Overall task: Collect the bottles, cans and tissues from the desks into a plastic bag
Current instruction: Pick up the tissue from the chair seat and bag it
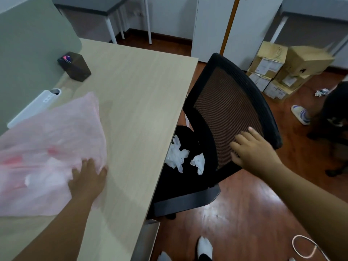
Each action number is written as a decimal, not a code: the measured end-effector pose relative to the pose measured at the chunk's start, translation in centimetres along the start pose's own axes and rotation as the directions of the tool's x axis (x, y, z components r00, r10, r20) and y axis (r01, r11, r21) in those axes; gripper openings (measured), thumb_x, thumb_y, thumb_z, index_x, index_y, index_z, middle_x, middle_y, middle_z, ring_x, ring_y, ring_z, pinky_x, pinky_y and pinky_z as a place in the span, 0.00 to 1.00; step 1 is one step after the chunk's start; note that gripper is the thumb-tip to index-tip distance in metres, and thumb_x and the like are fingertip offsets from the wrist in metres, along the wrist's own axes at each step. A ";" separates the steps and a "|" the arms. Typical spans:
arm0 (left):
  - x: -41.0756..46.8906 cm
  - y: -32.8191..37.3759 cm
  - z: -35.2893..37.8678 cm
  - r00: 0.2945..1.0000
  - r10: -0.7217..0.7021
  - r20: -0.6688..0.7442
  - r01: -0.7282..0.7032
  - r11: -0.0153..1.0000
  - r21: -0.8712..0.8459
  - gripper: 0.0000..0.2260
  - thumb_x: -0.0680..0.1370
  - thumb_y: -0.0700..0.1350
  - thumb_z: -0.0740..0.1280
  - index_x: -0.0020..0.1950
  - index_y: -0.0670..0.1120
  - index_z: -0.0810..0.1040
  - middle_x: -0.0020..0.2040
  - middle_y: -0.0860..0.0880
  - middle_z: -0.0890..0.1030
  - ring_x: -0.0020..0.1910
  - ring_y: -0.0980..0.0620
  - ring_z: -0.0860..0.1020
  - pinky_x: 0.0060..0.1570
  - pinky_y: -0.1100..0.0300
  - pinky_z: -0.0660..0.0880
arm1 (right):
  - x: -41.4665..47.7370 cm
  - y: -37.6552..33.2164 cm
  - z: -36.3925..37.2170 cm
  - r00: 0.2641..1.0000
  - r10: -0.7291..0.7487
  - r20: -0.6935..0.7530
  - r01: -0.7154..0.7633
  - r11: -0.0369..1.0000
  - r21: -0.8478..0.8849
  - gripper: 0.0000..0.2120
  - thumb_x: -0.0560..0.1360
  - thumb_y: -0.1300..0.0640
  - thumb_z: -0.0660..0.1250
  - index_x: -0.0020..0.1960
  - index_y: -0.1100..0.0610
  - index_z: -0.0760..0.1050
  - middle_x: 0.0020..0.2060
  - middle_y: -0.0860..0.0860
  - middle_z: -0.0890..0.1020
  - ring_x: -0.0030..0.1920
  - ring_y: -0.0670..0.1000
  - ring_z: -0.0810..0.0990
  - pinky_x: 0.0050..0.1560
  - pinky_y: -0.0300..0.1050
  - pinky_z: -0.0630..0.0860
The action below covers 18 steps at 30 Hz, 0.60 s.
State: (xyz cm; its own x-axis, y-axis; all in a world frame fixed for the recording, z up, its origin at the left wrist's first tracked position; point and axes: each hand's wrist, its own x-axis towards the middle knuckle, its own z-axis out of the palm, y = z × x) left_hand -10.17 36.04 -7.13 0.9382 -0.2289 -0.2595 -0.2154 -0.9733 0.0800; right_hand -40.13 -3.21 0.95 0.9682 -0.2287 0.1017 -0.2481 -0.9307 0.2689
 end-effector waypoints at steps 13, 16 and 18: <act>2.5 14.9 2.4 0.969 0.232 -0.080 -0.231 0.973 0.025 0.35 0.78 0.67 0.48 0.81 0.49 0.50 0.81 0.53 0.49 0.80 0.43 0.48 0.74 0.38 0.50 | 4.3 -5.4 11.5 0.918 0.090 0.385 -0.237 0.905 0.352 0.19 0.65 0.48 0.73 0.54 0.54 0.79 0.48 0.53 0.80 0.49 0.58 0.78 0.44 0.52 0.76; 4.1 18.8 2.5 0.954 0.290 -0.071 -0.287 0.957 0.047 0.40 0.75 0.71 0.43 0.81 0.50 0.45 0.81 0.54 0.46 0.80 0.43 0.46 0.75 0.39 0.47 | 5.7 -5.3 14.3 0.896 0.013 0.444 -0.201 0.904 0.378 0.24 0.72 0.44 0.66 0.66 0.51 0.73 0.61 0.53 0.75 0.62 0.57 0.72 0.56 0.52 0.73; 5.1 21.0 2.5 0.947 0.314 -0.073 -0.311 0.949 0.040 0.41 0.75 0.73 0.45 0.81 0.50 0.44 0.81 0.55 0.45 0.80 0.44 0.44 0.75 0.39 0.45 | 6.5 -5.4 15.9 0.890 -0.048 0.453 -0.141 0.916 0.375 0.27 0.74 0.43 0.62 0.71 0.50 0.68 0.67 0.53 0.71 0.66 0.56 0.68 0.61 0.51 0.71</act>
State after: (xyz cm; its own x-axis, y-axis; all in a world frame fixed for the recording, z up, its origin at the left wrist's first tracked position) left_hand -10.58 14.35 -9.14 0.8406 -0.5205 -0.1500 -0.5074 -0.8535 0.1183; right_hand -31.94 -4.22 -15.06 0.8887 -0.2881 -0.3566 -0.3516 -0.9275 -0.1268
